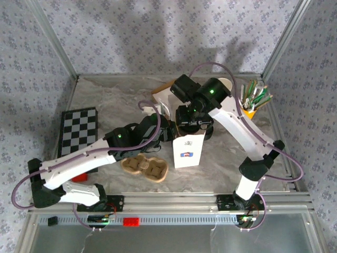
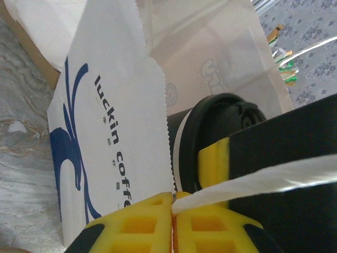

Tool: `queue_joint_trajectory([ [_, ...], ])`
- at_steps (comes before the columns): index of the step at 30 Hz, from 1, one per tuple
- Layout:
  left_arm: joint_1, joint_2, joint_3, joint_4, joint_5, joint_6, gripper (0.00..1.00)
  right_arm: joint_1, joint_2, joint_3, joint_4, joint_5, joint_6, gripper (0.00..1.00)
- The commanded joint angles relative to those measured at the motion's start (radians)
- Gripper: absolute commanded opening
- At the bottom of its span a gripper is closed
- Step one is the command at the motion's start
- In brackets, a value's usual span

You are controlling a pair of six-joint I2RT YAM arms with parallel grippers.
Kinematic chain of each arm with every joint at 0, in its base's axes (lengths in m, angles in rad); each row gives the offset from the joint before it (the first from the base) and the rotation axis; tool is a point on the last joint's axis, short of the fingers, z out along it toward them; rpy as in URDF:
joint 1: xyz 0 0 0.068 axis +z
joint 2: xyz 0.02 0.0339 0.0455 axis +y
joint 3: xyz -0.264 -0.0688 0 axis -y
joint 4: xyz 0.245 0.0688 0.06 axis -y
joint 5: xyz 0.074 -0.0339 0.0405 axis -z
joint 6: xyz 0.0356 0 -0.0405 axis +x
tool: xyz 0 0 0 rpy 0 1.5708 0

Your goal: Pack the takeout coffee

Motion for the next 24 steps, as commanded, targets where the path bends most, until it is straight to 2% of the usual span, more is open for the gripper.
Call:
queue_joint_trajectory([
  [1,-0.005,-0.028,0.006,0.041,-0.013,-0.012,0.1,0.017,-0.002,-0.035,-0.196,-0.012,0.012,0.57],
  [12,0.006,-0.048,-0.024,0.041,-0.008,-0.02,0.08,-0.006,-0.032,-0.134,-0.196,-0.03,-0.019,0.56],
  [18,0.006,-0.043,-0.027,0.07,0.02,-0.02,0.03,-0.007,-0.004,-0.153,-0.201,-0.085,-0.014,0.56],
  [24,0.007,-0.052,-0.028,0.059,0.003,-0.009,0.03,-0.021,-0.019,-0.24,-0.113,-0.157,-0.029,0.56],
])
